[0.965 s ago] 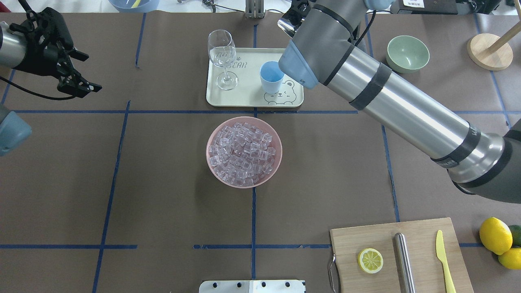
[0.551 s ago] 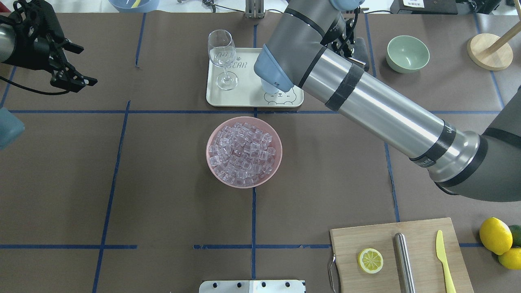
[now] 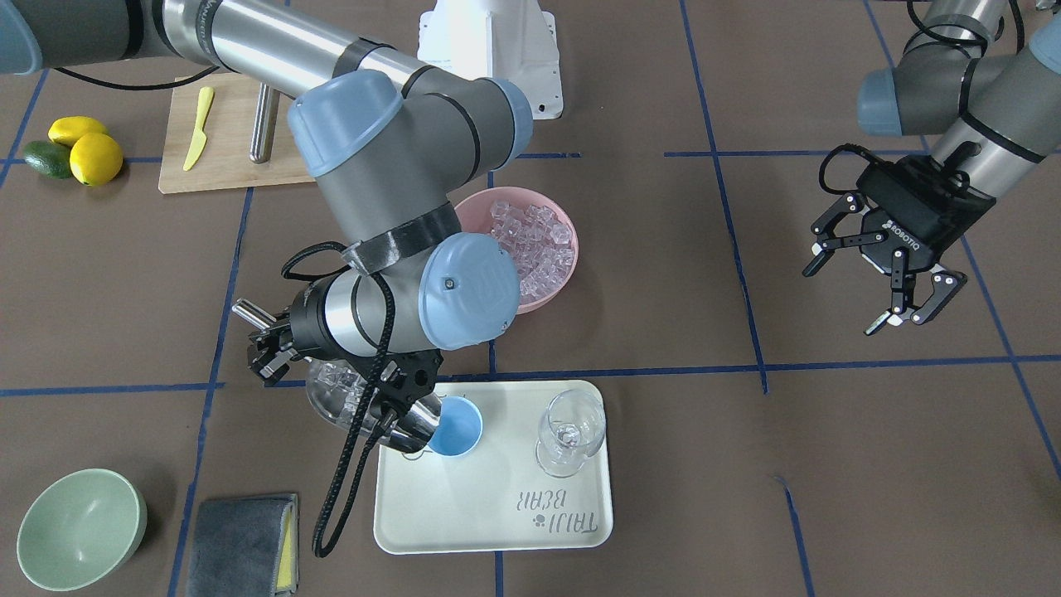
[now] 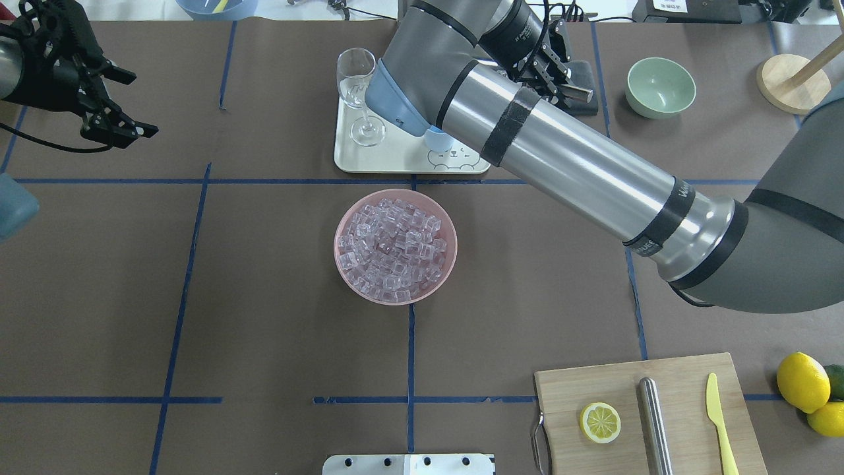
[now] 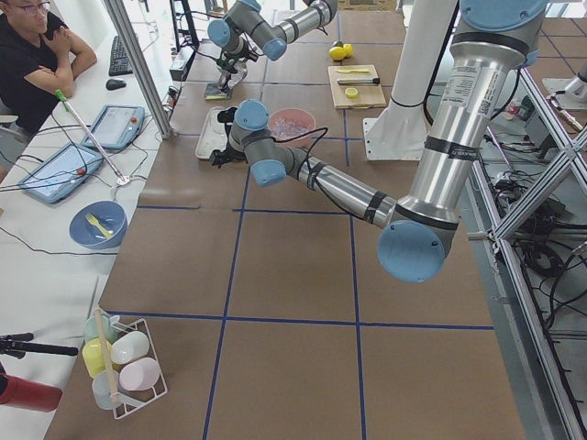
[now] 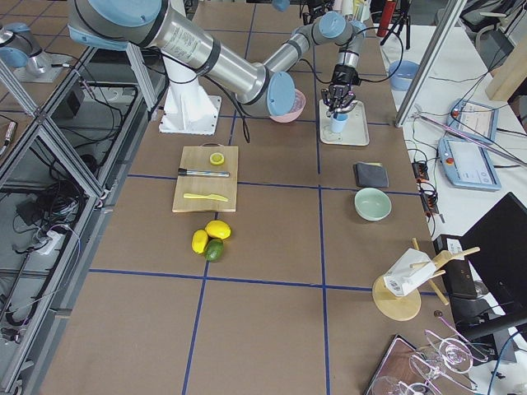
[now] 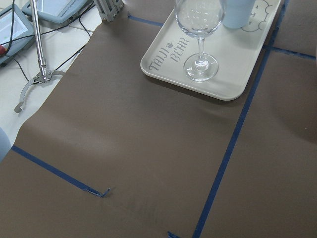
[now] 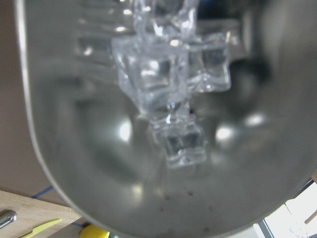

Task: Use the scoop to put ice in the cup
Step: 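Move the scoop over the light-blue cup and tip ice in while left arm withdraws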

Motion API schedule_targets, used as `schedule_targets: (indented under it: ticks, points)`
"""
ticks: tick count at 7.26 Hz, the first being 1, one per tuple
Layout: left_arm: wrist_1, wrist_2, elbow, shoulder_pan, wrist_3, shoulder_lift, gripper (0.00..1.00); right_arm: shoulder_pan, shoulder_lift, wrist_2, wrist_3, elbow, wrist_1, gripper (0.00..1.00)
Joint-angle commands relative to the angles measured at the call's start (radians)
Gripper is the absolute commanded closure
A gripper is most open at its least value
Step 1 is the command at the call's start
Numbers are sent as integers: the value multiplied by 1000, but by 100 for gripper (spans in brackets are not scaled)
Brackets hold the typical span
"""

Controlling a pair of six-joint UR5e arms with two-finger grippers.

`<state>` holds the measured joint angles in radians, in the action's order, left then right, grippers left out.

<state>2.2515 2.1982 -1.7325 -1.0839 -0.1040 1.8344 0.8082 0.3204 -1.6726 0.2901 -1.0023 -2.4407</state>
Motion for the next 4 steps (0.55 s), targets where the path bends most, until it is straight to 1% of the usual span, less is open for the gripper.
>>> schedule_targets:
  ticks: [1,2,4]
  points:
    - [2,0,-13,1,0,3,0,-26,3,20,12,18,-46,100]
    - [2,2,-16,1,0,8,0,-43,6,51,39,19,-75,100]
    - [2,2,-22,1,0,8,0,-49,-4,63,49,19,-93,100]
